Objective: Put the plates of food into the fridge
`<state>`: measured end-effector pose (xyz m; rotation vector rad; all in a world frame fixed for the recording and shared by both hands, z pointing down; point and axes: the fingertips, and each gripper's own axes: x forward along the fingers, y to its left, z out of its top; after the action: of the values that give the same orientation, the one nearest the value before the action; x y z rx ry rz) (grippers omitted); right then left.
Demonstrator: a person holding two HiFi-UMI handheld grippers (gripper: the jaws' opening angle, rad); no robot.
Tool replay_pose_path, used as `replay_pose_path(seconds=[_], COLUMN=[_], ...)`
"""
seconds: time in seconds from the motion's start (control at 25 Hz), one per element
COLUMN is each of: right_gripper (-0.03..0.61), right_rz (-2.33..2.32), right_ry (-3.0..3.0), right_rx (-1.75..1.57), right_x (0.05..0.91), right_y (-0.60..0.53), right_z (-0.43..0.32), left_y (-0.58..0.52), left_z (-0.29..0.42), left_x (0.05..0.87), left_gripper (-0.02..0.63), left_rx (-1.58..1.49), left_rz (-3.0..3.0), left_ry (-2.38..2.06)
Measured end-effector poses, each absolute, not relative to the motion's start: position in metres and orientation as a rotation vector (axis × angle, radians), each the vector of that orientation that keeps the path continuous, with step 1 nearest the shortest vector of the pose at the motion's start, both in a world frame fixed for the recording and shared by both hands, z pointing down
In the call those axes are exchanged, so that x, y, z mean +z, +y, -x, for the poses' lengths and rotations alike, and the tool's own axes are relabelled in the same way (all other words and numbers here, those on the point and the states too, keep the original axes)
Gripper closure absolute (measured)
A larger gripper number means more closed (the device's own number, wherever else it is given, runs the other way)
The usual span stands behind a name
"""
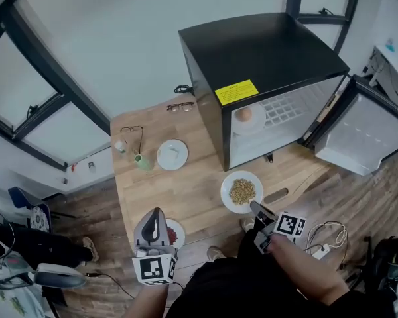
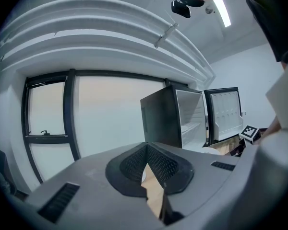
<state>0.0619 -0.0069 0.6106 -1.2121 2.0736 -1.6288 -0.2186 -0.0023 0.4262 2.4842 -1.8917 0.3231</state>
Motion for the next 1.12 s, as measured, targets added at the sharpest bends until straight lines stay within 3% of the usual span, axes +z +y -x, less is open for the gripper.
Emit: replay_pose_path(seconds=[1.12], right_gripper=[0.546], right_rz=[1.336], right_ry=[1.975], right_rx=[-1.303], right_x=[0.501], right_y=[-0.14], right_z=[-0.234], left_y=[-0.116], left_z=[0.114], left_x=[0.378], left_gripper=[0.611], left_rx=[0.208], left_rz=[-2.577], left_ry=[-1.908])
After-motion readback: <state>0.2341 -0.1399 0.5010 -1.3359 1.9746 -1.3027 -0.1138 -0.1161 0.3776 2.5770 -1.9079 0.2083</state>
